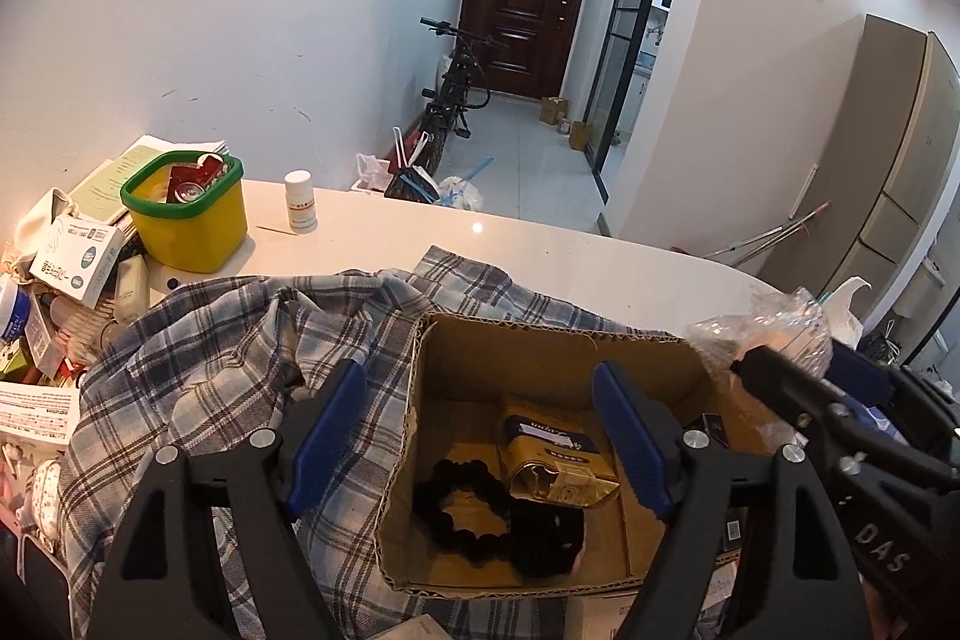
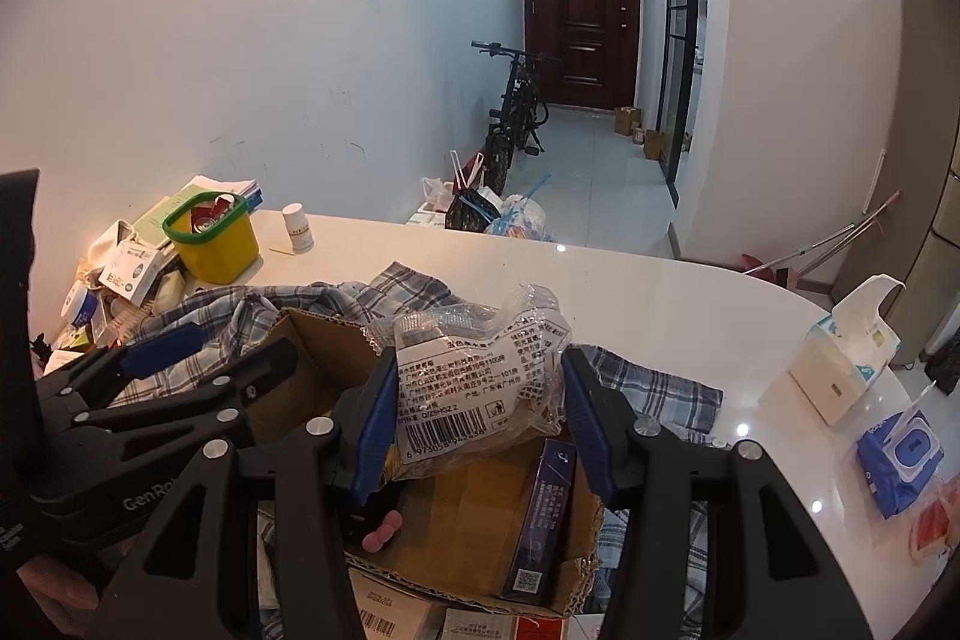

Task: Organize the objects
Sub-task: 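Lower the clear plastic bag into the cardboard box and open the right gripper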

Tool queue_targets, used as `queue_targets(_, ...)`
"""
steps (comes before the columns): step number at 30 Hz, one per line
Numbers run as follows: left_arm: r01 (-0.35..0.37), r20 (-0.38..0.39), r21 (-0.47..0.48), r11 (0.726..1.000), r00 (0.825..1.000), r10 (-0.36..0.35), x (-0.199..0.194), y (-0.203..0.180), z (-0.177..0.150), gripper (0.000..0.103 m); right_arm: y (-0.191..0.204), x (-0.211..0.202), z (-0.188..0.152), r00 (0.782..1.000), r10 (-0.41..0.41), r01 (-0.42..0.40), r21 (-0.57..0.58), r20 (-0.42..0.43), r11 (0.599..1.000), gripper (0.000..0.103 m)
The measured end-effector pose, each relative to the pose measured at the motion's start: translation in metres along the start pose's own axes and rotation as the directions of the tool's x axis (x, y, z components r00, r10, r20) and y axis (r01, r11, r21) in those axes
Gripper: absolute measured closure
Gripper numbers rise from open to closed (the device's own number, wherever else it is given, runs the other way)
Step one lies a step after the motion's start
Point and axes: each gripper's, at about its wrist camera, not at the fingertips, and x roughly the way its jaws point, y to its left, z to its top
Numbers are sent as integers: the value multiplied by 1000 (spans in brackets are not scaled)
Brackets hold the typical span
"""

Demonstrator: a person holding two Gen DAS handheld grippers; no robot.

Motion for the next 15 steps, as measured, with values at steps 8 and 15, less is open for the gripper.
queue_targets(8, -2, -3, 0, 1000, 1000, 2, 0, -1, 0, 22, -4, 13, -5, 999, -6, 6, 2, -34, 1000, 51)
queue_targets(15, 5, 2, -12, 1000, 1000, -5, -2, 1, -1, 22, -6, 20, -7, 998, -11, 11, 7, -55, 1000, 49)
